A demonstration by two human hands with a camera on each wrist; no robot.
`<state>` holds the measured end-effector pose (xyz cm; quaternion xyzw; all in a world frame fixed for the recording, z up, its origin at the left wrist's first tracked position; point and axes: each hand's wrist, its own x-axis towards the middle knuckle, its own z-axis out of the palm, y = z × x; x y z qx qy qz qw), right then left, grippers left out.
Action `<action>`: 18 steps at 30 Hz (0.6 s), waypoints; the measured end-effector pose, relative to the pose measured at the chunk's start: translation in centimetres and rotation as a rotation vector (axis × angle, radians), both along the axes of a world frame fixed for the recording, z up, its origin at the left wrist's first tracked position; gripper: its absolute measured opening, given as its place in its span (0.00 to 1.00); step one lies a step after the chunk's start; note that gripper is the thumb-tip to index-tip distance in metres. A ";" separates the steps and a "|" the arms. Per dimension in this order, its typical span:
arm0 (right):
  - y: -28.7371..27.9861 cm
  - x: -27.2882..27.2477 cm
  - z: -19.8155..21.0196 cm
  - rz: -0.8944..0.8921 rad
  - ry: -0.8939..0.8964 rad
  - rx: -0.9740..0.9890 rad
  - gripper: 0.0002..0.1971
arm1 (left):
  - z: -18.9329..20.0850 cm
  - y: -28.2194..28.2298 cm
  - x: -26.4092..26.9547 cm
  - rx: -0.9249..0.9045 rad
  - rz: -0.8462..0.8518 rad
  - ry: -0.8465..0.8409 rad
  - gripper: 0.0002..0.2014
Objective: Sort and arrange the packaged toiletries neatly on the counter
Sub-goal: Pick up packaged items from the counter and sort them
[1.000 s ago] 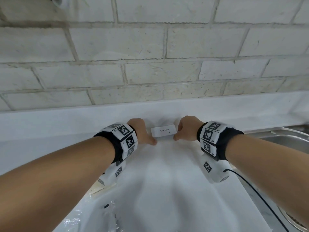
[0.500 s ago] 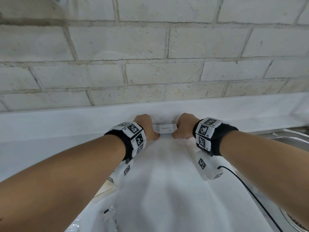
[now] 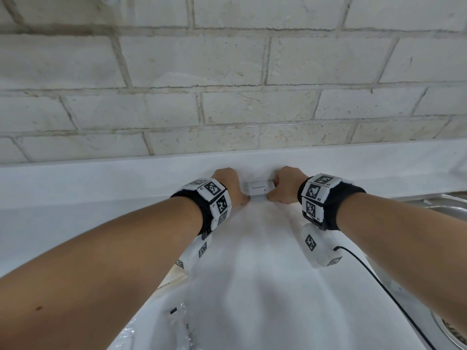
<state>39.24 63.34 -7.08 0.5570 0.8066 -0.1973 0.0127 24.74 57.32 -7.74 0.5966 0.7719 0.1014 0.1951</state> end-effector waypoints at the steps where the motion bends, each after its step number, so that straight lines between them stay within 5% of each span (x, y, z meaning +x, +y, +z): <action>1: 0.0 0.0 0.0 0.004 -0.003 0.002 0.16 | 0.0 0.0 0.0 -0.009 0.002 0.000 0.13; 12: -0.9 0.3 0.8 0.005 -0.020 -0.026 0.08 | 1.7 -1.8 -0.2 -0.051 -0.016 0.036 0.17; 18: -4.3 2.1 2.7 -0.054 0.025 0.024 0.33 | 3.9 -5.9 -1.3 0.045 -0.004 0.089 0.20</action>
